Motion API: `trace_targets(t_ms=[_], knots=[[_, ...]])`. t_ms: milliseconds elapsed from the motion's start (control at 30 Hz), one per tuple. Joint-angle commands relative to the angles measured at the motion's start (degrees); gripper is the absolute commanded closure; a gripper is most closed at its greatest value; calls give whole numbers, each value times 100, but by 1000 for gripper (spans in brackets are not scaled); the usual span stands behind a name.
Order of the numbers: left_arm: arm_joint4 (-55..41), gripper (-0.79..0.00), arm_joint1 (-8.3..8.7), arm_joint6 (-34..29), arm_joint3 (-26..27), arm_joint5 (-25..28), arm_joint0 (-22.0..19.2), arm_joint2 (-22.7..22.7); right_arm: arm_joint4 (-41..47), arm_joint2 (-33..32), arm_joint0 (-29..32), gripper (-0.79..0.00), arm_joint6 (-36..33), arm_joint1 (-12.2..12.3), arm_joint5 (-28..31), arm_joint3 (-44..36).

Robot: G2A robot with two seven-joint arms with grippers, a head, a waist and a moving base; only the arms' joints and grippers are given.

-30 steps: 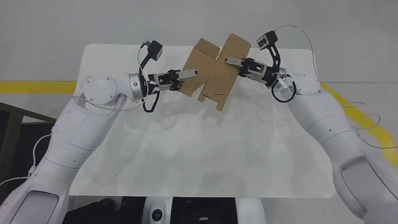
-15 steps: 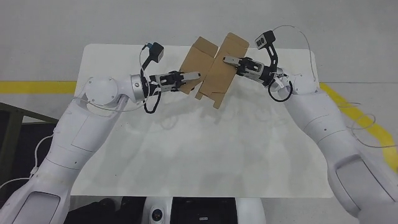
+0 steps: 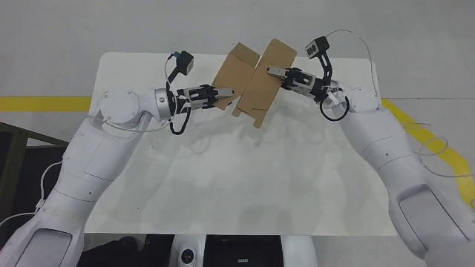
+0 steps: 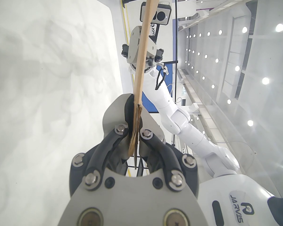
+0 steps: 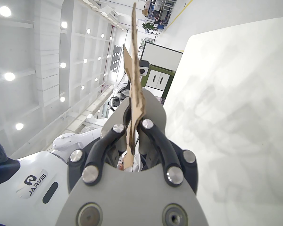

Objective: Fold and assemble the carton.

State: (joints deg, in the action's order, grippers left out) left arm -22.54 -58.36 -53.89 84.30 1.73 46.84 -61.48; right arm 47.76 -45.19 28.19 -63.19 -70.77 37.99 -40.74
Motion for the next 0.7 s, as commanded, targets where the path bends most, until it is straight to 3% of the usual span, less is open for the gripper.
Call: trace_targets(t_ms=[0,300,667], knots=[[12,0,0,-79,-67,-22,-44,-23,-16,-86,5,-785,-96,16,51,42],[-82,0,30,-654,-621,160,-364,-282,-589,-405,87,-785,-299,215,12,-176],[-158,0,81,-2218,-1171,503,-738,-303,-999,-554,295,-785,-740,560,-427,-926]])
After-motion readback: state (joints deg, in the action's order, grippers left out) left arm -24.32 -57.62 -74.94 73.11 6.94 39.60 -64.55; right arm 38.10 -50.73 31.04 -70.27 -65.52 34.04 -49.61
